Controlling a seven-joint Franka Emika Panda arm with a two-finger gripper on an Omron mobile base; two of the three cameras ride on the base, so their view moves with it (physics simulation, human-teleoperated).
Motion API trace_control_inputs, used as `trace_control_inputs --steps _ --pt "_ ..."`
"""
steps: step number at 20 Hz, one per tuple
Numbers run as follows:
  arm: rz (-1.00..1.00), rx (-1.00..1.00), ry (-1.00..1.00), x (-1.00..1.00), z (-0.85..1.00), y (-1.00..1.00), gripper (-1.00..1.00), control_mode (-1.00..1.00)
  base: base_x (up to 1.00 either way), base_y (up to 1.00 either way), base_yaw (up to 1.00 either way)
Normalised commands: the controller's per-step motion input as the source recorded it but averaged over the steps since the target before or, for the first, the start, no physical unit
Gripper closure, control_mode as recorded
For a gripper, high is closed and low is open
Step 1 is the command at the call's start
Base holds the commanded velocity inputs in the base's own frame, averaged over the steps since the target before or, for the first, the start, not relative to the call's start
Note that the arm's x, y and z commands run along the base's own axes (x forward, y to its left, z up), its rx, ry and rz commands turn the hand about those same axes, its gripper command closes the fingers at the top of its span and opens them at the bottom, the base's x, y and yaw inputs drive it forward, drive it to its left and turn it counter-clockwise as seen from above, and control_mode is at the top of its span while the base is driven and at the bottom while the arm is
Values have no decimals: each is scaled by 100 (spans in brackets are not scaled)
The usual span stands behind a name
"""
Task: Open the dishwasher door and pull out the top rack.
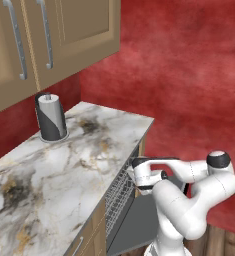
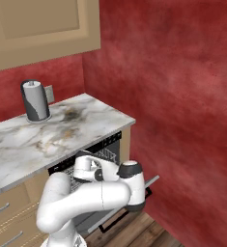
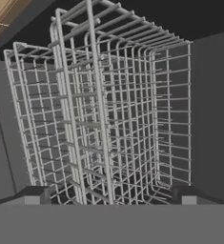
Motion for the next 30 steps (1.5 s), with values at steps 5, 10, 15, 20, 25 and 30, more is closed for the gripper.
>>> trace_control_inputs --steps 5,10,15,20,25,30 --pt "2 0 -2 13 -9 1 -100 -100 0 0 0" --pt "0 0 0 27 -25 2 -100 -100 0 0 0" --pt "0 0 0 32 -35 1 -100 -100 0 0 0" --pt "0 0 0 34 -32 5 -100 -100 0 0 0" --pt "0 0 0 36 -21 12 -100 -100 0 0 0" --pt "0 0 1 36 -31 8 -100 -100 0 0 0"
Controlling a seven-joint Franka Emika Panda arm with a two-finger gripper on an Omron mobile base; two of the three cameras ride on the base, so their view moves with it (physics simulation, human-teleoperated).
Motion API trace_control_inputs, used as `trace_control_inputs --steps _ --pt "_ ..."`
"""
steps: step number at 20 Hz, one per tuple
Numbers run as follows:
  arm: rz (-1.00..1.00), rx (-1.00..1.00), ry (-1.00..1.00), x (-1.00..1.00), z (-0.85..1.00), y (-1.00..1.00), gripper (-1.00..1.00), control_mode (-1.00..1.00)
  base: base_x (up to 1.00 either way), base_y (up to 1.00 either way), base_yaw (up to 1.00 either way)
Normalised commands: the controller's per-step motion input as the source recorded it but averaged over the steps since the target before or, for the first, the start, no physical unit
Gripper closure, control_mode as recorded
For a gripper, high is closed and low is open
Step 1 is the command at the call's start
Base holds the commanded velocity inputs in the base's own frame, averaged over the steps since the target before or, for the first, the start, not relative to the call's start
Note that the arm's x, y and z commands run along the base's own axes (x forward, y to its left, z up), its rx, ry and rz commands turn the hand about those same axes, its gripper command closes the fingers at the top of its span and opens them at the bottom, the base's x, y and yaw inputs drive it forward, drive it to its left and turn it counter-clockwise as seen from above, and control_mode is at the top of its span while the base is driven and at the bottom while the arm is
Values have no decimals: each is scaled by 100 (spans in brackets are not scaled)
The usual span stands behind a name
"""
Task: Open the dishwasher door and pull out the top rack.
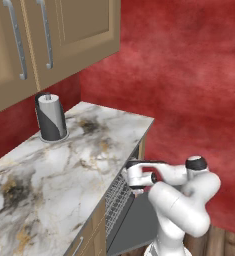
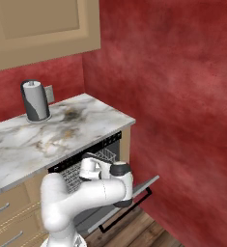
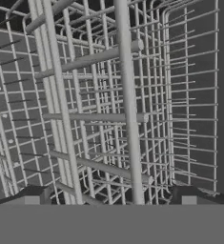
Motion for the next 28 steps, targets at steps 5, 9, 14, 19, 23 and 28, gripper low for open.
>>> trace_control_inputs --steps 5,9,14,19,23,28 --pt "0 0 6 33 -43 6 -100 -100 0 0 0" --pt "0 0 8 31 -43 5 -100 -100 0 0 0" --pt "0 -1 7 16 -46 0 -100 -100 0 0 0" --pt "0 -14 13 0 -52 0 -100 -100 0 0 0" --pt "-8 -29 14 -21 -50 -17 -100 -100 0 0 0" --pt "-11 -27 12 -41 -58 -44 -100 -100 0 0 0"
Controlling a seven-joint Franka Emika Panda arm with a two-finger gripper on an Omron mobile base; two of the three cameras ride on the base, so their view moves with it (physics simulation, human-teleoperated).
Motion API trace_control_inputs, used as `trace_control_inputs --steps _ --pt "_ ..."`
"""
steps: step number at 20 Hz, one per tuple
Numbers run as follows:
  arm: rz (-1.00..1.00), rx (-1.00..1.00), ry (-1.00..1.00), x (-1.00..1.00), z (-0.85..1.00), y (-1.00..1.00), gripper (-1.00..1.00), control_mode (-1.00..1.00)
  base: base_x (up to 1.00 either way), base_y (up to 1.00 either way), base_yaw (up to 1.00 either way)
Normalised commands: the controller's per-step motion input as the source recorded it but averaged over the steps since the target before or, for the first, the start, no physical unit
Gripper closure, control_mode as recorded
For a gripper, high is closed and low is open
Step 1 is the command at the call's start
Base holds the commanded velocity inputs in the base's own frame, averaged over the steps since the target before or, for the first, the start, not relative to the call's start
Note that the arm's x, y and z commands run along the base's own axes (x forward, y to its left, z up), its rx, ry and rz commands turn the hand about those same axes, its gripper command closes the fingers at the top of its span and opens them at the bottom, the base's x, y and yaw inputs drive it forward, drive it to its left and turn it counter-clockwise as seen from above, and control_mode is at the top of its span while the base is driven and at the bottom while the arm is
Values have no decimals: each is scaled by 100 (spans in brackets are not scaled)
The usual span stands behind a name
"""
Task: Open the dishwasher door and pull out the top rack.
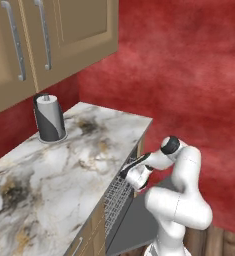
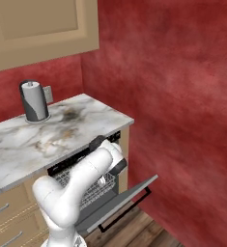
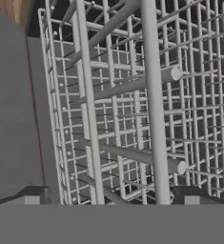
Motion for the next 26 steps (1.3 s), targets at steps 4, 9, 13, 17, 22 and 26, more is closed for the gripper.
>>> trace_control_inputs --steps 4,9,13,17,22,26 --pt "-13 -25 11 -61 -63 -65 -100 -100 0 0 0" --pt "-15 -21 11 -78 -72 -87 -100 -100 0 0 0" --pt "-15 -17 11 -91 -71 -100 -100 -100 0 0 0" --pt "-14 -13 13 -90 -66 -100 -100 -100 0 0 0" --pt "-9 -6 9 -85 -61 -100 -100 -100 0 0 0" --pt "-10 -4 11 -81 -56 -100 -100 -100 0 0 0"
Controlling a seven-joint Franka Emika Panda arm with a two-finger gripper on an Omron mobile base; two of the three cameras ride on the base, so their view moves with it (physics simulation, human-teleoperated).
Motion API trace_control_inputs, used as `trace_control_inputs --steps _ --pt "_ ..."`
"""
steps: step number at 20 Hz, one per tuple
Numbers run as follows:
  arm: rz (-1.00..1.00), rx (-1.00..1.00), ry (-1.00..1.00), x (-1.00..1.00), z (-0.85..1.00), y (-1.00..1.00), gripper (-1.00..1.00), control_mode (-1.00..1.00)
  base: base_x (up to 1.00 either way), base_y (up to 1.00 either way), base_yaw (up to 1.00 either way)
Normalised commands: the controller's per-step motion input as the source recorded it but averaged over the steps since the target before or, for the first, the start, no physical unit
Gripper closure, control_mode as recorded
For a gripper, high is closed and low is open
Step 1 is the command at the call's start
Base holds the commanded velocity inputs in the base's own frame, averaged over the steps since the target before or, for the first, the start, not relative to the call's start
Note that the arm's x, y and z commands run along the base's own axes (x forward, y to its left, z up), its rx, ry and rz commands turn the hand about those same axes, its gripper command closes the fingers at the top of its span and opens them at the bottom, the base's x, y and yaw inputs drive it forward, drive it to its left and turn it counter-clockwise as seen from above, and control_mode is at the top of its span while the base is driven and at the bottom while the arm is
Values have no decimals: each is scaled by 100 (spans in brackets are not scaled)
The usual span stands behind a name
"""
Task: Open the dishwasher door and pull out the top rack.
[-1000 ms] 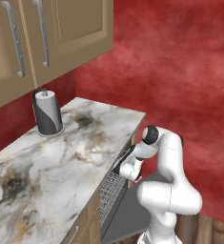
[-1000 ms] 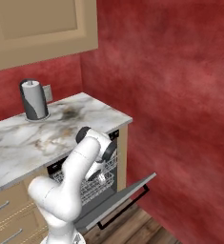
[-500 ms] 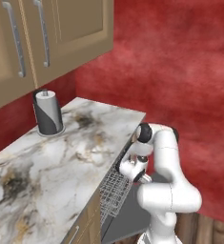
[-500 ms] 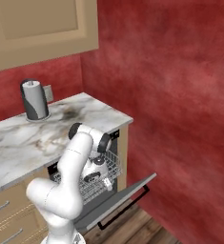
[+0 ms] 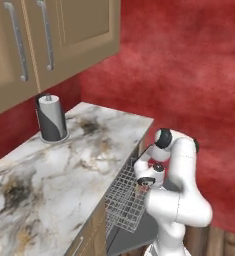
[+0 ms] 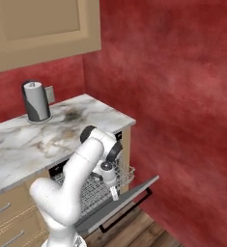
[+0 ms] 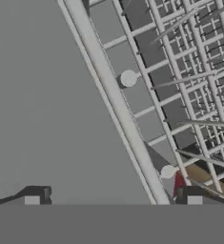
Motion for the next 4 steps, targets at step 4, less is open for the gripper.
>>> trace_control_inputs --steps 4 --pt "-12 -5 13 -76 -50 -100 -100 -100 0 0 0"
